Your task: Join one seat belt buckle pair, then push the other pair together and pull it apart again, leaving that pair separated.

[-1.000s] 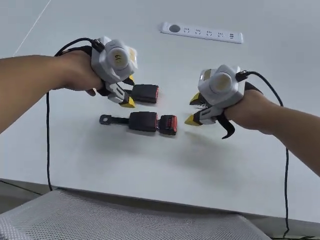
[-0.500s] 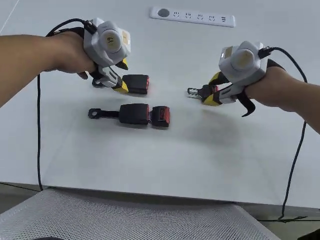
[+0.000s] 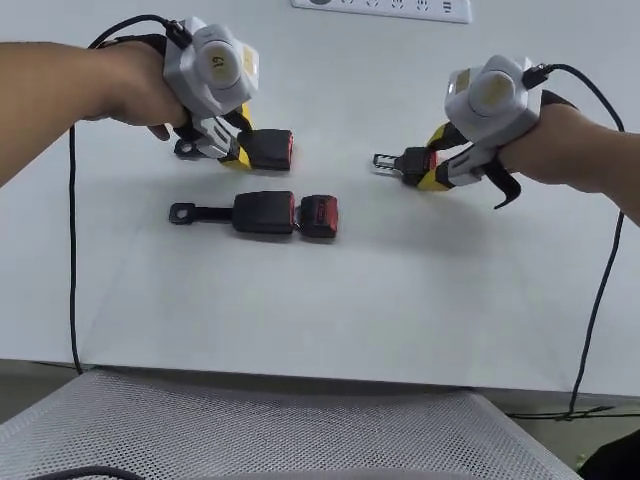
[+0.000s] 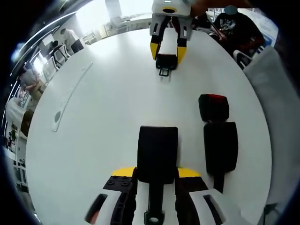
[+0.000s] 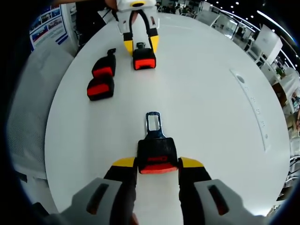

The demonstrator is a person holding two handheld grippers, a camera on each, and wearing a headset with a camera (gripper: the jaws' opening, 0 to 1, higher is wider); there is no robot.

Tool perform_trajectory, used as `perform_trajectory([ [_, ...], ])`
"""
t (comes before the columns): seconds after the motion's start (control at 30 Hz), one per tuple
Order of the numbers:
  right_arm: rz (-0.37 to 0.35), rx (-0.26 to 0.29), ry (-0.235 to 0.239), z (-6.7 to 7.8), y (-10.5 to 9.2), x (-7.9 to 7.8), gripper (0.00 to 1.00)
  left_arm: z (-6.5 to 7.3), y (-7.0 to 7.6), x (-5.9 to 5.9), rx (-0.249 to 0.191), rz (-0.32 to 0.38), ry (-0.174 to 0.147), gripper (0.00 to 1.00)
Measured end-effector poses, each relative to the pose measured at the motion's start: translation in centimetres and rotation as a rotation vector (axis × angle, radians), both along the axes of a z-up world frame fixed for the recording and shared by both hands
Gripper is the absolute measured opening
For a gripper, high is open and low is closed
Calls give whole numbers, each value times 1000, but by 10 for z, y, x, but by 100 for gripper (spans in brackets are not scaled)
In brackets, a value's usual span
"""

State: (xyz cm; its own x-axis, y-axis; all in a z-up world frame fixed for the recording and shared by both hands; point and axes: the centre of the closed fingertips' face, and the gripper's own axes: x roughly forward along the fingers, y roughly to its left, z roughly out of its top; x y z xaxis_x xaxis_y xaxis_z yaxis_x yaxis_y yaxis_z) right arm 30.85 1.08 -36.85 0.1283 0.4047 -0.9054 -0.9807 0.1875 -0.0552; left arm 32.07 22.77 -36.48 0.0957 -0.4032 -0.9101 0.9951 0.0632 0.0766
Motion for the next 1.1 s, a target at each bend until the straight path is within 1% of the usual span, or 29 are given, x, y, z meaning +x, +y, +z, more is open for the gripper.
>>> perform_trajectory([
  [0.1, 16, -5, 10, -1, 0, -1, 35, 0, 0, 0, -2, 7, 16, 32],
  [0.23, 31, -10, 34, -2, 0, -1, 34, -1, 1, 0, -5, -8, 16, 32],
  [0.27, 38, -14, 38, -2, 0, -2, 34, -2, 1, -1, 0, -22, 10, 32],
  [0.4, 60, -31, 43, -2, 0, -3, 34, -4, 1, 0, 18, -34, 0, 32],
  [0.6, 54, -33, 41, -2, 0, -3, 34, -5, 1, 0, 29, -31, -5, 32],
  [0.7, 57, -36, 31, -1, 5, -3, 34, -5, 1, 0, 30, -29, -4, 32],
  [0.87, 68, -28, 14, 0, 17, -2, 34, -5, 1, 0, 26, -24, 0, 31],
  [1.0, 81, -17, 6, 0, 28, -3, 34, -5, 1, 0, 26, -26, -2, 31],
  [1.03, 74, -3, 12, 0, 34, -4, 34, -5, 1, 0, 27, -26, -2, 31],
  [1.1, 82, 2, 8, 1, 40, -5, 34, -5, 1, 0, 27, -26, -2, 31],
])
